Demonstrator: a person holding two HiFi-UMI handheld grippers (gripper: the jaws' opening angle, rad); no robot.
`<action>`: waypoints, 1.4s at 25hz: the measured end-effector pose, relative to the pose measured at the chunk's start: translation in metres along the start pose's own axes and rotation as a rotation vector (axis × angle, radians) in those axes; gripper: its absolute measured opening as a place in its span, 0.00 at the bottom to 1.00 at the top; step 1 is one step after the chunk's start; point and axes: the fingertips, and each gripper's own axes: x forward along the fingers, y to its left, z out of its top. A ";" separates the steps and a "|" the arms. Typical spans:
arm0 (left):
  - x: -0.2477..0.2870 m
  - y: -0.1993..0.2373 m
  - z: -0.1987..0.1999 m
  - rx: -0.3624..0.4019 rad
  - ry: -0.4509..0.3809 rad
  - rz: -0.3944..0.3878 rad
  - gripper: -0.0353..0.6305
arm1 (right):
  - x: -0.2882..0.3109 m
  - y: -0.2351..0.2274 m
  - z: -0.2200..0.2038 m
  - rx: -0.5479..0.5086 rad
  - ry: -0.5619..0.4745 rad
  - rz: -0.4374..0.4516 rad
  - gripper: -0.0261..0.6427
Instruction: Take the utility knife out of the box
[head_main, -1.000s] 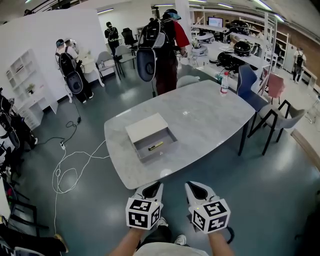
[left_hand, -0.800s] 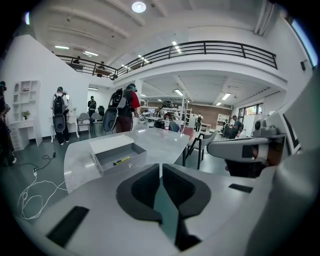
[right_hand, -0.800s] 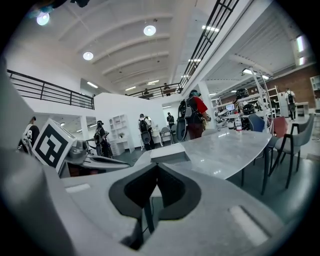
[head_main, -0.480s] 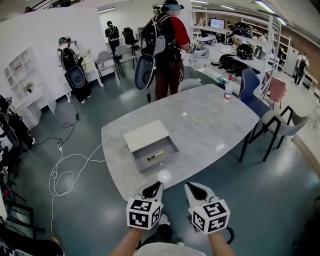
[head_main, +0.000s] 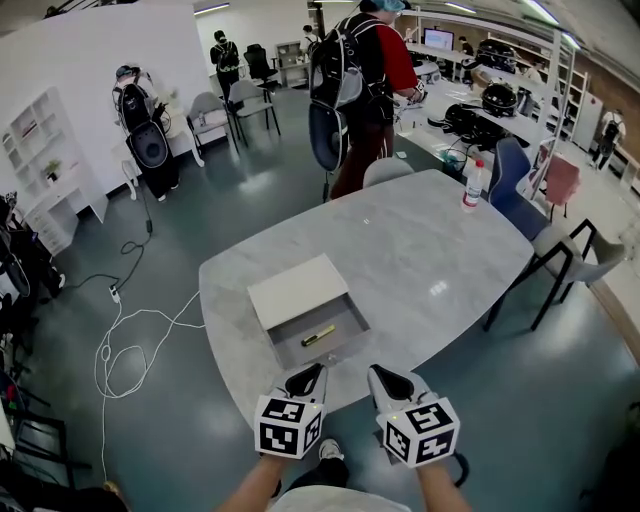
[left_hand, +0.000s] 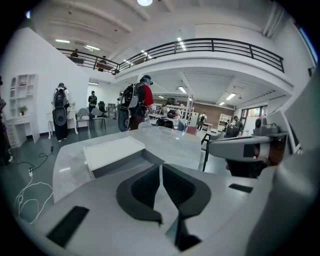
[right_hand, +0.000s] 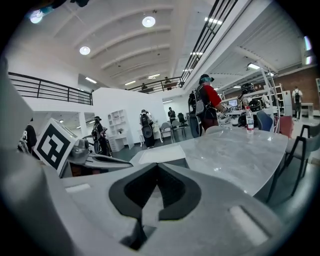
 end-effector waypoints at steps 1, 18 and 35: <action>0.004 0.004 0.001 -0.002 0.003 -0.003 0.09 | 0.006 -0.001 0.001 0.001 0.004 0.000 0.05; 0.054 0.071 0.015 0.005 0.062 -0.054 0.09 | 0.103 0.004 0.028 -0.047 0.089 0.025 0.05; 0.086 0.087 0.002 0.096 0.148 -0.049 0.09 | 0.150 -0.001 0.040 -0.143 0.133 0.171 0.05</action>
